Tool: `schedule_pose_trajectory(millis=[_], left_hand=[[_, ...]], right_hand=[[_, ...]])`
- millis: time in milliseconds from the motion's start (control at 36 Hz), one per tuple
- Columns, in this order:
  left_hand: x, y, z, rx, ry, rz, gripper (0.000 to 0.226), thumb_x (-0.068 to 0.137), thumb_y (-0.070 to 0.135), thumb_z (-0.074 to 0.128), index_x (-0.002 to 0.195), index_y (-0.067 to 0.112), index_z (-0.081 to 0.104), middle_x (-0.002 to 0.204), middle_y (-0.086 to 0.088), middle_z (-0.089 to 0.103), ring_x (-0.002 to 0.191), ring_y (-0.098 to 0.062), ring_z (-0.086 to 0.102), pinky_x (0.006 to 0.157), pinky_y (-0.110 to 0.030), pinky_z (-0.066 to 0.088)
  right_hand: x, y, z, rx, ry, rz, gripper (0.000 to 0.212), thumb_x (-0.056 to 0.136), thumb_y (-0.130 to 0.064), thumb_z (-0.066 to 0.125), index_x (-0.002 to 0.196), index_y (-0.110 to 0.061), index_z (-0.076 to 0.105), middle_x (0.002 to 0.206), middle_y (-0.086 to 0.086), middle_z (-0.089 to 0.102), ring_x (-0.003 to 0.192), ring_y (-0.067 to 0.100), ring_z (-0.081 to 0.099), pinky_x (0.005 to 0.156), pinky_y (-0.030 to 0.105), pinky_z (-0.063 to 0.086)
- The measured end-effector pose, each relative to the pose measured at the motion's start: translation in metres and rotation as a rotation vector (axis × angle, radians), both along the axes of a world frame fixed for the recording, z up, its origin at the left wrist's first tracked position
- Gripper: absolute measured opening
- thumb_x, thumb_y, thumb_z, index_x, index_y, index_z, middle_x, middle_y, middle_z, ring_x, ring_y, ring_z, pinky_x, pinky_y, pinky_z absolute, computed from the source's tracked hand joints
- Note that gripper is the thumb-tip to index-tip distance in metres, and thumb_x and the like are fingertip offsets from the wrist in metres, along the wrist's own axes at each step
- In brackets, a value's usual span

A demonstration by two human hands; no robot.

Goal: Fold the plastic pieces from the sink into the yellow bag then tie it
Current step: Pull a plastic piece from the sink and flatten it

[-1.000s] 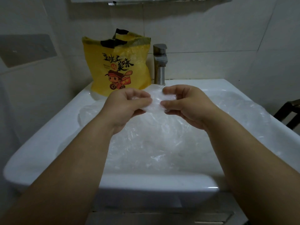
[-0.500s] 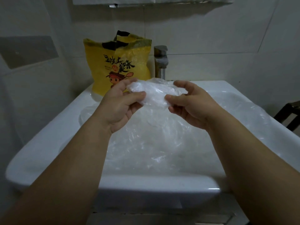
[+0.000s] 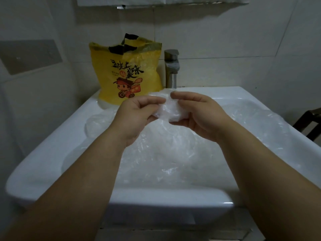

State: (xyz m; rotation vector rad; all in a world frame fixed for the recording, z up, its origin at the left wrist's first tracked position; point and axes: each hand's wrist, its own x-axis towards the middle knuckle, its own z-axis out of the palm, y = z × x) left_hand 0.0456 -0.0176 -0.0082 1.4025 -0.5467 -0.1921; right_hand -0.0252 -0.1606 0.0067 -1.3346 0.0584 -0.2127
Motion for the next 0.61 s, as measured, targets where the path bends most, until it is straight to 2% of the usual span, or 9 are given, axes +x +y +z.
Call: schedule_pose_trajectory(millis=[111, 167, 222, 306, 361, 389, 472, 528, 611], left_hand=[[-0.001, -0.001, 0.0, 0.026, -0.021, 0.017, 0.02, 0.09, -0.003, 0.059, 0.091, 0.013, 0.071, 0.098, -0.002, 0.072, 0.088, -0.008, 0.069, 0.076, -0.019, 0.056], [-0.001, 0.0, 0.0, 0.056, -0.039, 0.028, 0.02, 0.088, -0.002, 0.063, 0.093, 0.016, 0.071, 0.104, -0.005, 0.071, 0.096, -0.016, 0.069, 0.082, -0.023, 0.056], [-0.001, 0.002, -0.001, 0.131, -0.102, 0.076, 0.024, 0.084, 0.002, 0.069, 0.093, 0.023, 0.072, 0.102, 0.0, 0.071, 0.102, -0.018, 0.067, 0.089, -0.028, 0.055], [-0.001, 0.006, 0.0, 0.249, -0.206, 0.131, 0.034, 0.078, 0.007, 0.077, 0.106, 0.026, 0.071, 0.091, 0.013, 0.066, 0.095, -0.005, 0.063, 0.092, -0.022, 0.052], [0.0, 0.007, 0.0, 0.259, -0.239, 0.133, 0.042, 0.077, 0.006, 0.078, 0.116, 0.02, 0.069, 0.103, 0.01, 0.066, 0.091, 0.006, 0.063, 0.087, -0.013, 0.051], [0.0, 0.007, -0.001, 0.264, -0.268, 0.14, 0.044, 0.077, 0.005, 0.078, 0.118, 0.017, 0.068, 0.11, 0.01, 0.064, 0.09, 0.011, 0.062, 0.082, -0.008, 0.05], [0.003, 0.007, -0.004, 0.349, -0.41, 0.206, 0.045, 0.077, 0.007, 0.079, 0.121, 0.013, 0.067, 0.119, 0.011, 0.056, 0.098, 0.009, 0.057, 0.082, -0.001, 0.044], [0.005, 0.006, -0.007, 0.425, -0.499, 0.256, 0.044, 0.078, 0.012, 0.079, 0.121, 0.013, 0.067, 0.124, 0.009, 0.053, 0.107, -0.001, 0.052, 0.082, 0.001, 0.04], [0.006, 0.006, -0.01, 0.506, -0.602, 0.318, 0.036, 0.081, 0.018, 0.077, 0.116, 0.013, 0.07, 0.119, 0.008, 0.053, 0.097, -0.006, 0.053, 0.075, 0.003, 0.036]], right_hand=[[0.002, -0.002, -0.003, -0.04, 0.007, -0.05, 0.019, 0.094, -0.014, 0.057, 0.11, -0.004, 0.063, 0.115, 0.012, 0.061, 0.098, 0.027, 0.065, 0.073, 0.032, 0.06], [0.002, -0.003, -0.004, -0.107, -0.015, -0.081, 0.026, 0.09, -0.008, 0.061, 0.115, -0.003, 0.062, 0.11, 0.009, 0.064, 0.095, 0.023, 0.067, 0.071, 0.026, 0.059], [0.003, -0.005, -0.005, -0.194, -0.014, -0.091, 0.04, 0.084, 0.002, 0.065, 0.123, -0.002, 0.059, 0.109, 0.004, 0.064, 0.096, 0.021, 0.067, 0.072, 0.024, 0.059], [0.003, -0.006, -0.005, -0.317, -0.003, -0.107, 0.058, 0.077, 0.009, 0.07, 0.132, -0.005, 0.054, 0.115, -0.001, 0.061, 0.105, 0.021, 0.064, 0.084, 0.029, 0.057], [0.003, -0.007, -0.006, -0.421, -0.012, -0.13, 0.064, 0.076, 0.007, 0.072, 0.135, -0.007, 0.052, 0.122, 0.0, 0.06, 0.109, 0.018, 0.062, 0.086, 0.024, 0.055], [0.003, -0.008, -0.008, -0.494, -0.023, -0.147, 0.065, 0.077, 0.005, 0.073, 0.136, -0.008, 0.051, 0.125, 0.0, 0.06, 0.107, 0.016, 0.061, 0.08, 0.017, 0.054], [0.004, -0.01, -0.011, -0.688, -0.048, -0.186, 0.063, 0.08, -0.001, 0.072, 0.138, -0.009, 0.049, 0.127, 0.005, 0.06, 0.093, 0.013, 0.063, 0.062, 0.003, 0.048], [0.005, -0.012, -0.014, -0.804, -0.061, -0.203, 0.058, 0.084, -0.005, 0.07, 0.138, -0.01, 0.05, 0.12, 0.006, 0.063, 0.079, 0.006, 0.063, 0.059, 0.002, 0.047], [0.006, -0.013, -0.016, -0.984, -0.074, -0.231, 0.041, 0.09, -0.015, 0.065, 0.131, -0.012, 0.057, 0.102, 0.0, 0.064, 0.073, 0.005, 0.062, 0.06, 0.004, 0.047]])
